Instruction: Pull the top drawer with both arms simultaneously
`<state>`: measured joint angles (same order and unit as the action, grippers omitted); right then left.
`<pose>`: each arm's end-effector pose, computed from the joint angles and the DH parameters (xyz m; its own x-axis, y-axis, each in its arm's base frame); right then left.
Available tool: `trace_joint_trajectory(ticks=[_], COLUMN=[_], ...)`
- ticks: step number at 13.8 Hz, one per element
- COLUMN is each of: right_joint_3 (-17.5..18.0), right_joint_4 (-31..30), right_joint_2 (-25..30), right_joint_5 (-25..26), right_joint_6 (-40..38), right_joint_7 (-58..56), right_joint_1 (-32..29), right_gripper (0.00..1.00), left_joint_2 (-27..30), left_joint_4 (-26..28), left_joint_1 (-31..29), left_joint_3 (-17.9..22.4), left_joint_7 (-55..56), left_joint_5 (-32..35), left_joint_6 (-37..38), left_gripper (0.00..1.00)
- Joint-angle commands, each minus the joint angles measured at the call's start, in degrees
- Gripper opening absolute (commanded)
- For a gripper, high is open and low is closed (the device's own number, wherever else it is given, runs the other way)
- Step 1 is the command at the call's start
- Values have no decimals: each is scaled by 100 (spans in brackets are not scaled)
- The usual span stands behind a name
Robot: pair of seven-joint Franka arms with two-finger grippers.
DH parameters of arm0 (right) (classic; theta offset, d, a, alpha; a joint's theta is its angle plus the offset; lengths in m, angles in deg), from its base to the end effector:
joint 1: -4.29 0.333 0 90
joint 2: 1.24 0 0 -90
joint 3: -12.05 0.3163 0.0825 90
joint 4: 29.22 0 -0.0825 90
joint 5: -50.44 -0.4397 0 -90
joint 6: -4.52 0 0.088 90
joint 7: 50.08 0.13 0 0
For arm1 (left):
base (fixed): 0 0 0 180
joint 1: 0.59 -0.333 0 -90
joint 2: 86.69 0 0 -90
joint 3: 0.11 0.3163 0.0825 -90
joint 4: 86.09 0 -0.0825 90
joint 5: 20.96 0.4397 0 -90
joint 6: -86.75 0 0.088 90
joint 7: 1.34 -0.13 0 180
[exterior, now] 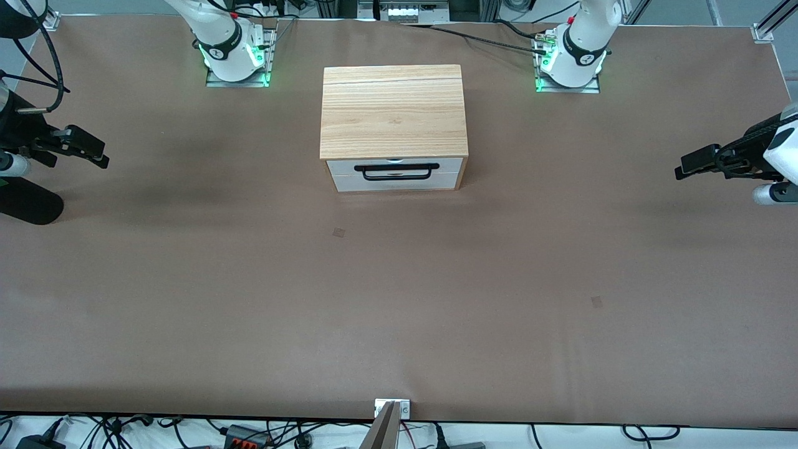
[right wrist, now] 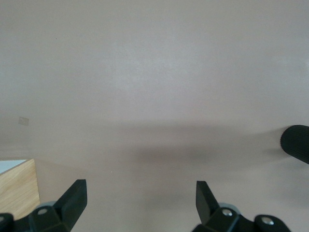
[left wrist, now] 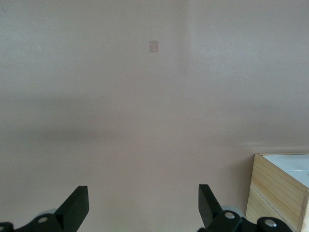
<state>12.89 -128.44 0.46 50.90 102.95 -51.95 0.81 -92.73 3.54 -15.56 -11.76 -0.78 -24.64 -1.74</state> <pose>0.6092 -0.0289 0.5473 0.9998 -0.0123 0.0156 -0.0124 -0.9999 0.0089 0.6308 0.0332 0.5393 0.9903 0.0640 -0.1236 0.0747 -0.9937 0.0839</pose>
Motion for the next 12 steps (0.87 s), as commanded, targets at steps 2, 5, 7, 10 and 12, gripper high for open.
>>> trace_joint_trajectory(ticks=[2,5,7,10,12], right_joint_3=[31,31,31,31,31], right_joint_4=[-186,-186,-186,-186,-168], right_joint_2=[164,164,164,155,112], right_joint_5=[6,6,-2,-3,-3], right_joint_6=[107,72,37,-16,-16], right_joint_7=[-51,-59,-59,-51,-51], right_joint_1=[-30,-39,-48,-39,-30], right_gripper=[100,100,100,100,100], left_joint_2=[-73,-82,-91,-179,-205], left_joint_4=[-130,-130,-130,-156,-218], left_joint_1=[-15,-23,-15,-15,3], left_joint_3=[22,22,22,31,31], left_joint_7=[-153,-144,-153,-153,-144], left_joint_5=[-54,-98,-107,-142,-159], left_joint_6=[121,121,112,95,86], left_gripper=[100,100,100,100,100])
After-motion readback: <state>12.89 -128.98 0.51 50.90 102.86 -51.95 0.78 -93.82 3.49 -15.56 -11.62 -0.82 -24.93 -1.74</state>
